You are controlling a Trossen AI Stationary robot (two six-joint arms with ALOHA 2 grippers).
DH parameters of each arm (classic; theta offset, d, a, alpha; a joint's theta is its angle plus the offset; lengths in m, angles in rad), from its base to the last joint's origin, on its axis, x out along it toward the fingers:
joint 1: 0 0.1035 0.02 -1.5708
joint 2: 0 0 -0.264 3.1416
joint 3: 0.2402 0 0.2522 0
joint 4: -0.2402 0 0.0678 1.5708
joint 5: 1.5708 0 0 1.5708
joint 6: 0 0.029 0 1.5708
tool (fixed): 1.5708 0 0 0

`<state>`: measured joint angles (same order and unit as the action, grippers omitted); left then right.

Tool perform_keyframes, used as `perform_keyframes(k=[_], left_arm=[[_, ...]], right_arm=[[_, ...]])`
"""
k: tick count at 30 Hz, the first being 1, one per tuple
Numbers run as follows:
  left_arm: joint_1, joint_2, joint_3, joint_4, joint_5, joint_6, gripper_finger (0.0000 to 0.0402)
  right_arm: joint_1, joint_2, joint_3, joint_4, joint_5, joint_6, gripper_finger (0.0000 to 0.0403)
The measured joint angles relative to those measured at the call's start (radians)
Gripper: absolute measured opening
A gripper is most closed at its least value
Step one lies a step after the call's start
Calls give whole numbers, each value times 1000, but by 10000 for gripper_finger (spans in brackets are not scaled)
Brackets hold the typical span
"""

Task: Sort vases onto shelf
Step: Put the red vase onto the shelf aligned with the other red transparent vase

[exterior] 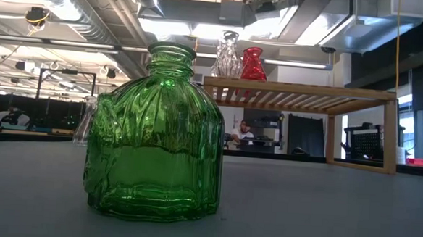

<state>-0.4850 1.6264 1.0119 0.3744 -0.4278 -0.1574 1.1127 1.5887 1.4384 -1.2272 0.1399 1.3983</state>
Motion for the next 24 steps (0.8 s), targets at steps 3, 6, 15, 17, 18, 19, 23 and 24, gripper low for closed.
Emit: perform_keyframes(k=[3,6,15,17,18,19,23,24], left_arm=[[-1,0,0,0,0,0,167],[-1,0,0,0,0,1,167],[-11,0,0,-8,0,1,167],[-14,0,0,-17,0,1,167],[-14,0,0,-25,0,1,167],[-14,0,0,-31,0,0,167],[-14,1,0,-55,0,-25,167],[-14,1,0,-60,0,-26,167]], right_arm=[[-40,0,0,25,7,-87,12],[-87,0,2,43,22,-190,9],[-220,-1,2,56,-19,-415,10],[-246,-1,15,39,-27,-464,10],[-260,-1,25,35,-20,-492,10],[-275,-1,40,33,-9,-521,11],[-339,-1,121,-5,49,-642,12],[-354,-1,143,-21,62,-670,11]])
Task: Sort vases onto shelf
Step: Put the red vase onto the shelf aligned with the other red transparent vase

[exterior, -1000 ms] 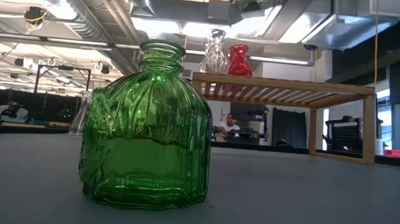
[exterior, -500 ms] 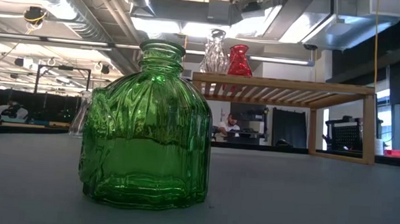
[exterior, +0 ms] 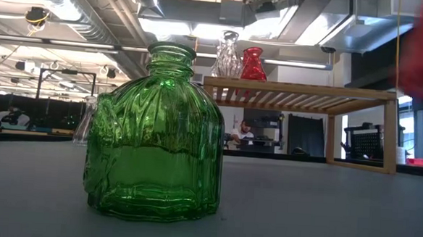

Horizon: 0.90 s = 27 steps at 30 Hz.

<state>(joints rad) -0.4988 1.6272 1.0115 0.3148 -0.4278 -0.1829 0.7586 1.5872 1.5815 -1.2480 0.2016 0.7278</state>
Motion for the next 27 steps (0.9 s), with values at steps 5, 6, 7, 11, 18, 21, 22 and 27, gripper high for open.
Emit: perform_keyframes(k=[5,6,7,11,18,21,22,27], left_arm=[[0,-11,0,-65,0,-21,167],[0,-19,0,-90,1,-33,167],[0,-25,0,-111,0,-47,167],[-1,-41,0,-162,1,-74,167],[-2,-42,0,-198,11,-113,167],[-3,-42,0,-211,12,-153,167],[-5,-42,0,-214,11,-165,167],[-15,-42,0,-229,11,-204,167]], right_arm=[[-86,0,134,-108,83,-139,11],[-105,-1,162,-125,101,-169,12],[-126,-1,191,-139,116,-201,12],[-228,-2,300,-197,148,-309,10],[-482,-2,414,-214,94,-492,12],[-599,-2,433,-222,50,-546,11],[-637,-2,433,-222,30,-564,11],[-806,-2,434,-251,-11,-619,11]])
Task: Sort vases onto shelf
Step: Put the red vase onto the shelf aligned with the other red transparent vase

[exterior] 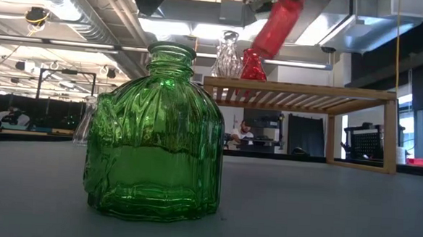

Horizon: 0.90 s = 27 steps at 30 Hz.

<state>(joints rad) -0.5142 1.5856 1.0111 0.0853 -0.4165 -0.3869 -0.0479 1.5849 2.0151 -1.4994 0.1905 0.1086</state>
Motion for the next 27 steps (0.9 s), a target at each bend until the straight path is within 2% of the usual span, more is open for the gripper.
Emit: perform_keyframes(k=[4,8,16,21,27], left_arm=[[-13,0,0,0,-12,-5,167],[-23,0,0,0,-33,-8,167],[-25,0,0,7,-49,-26,167],[-25,0,0,6,-52,-26,167],[-25,0,0,6,-52,-26,167]], right_arm=[[-104,7,0,-10,-9,-29,11],[-156,27,0,-18,-43,-50,11],[-158,85,0,-9,-42,-96,11],[-158,102,1,6,7,-115,11],[-158,106,0,46,-5,-118,26]])
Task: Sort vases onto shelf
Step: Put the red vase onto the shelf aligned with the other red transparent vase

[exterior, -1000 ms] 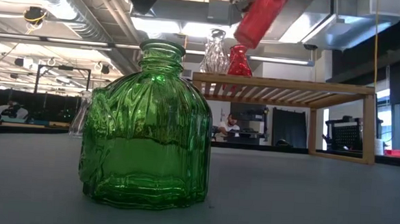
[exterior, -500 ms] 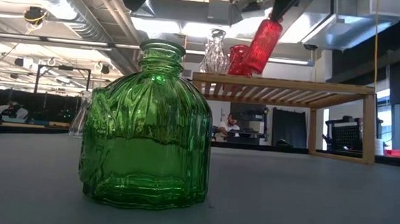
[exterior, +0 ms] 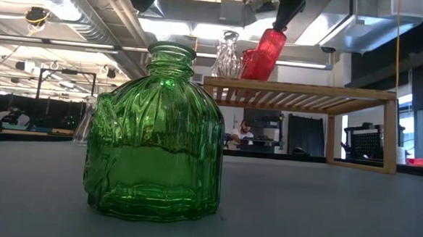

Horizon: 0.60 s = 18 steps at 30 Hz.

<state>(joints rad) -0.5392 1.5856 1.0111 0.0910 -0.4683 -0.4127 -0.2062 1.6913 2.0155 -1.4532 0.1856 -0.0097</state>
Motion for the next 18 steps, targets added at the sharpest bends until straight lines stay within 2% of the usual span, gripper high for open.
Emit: perform_keyframes(k=[18], left_arm=[[-1,0,0,-2,18,-1,167]], right_arm=[[3,32,1,51,23,-1,80]])
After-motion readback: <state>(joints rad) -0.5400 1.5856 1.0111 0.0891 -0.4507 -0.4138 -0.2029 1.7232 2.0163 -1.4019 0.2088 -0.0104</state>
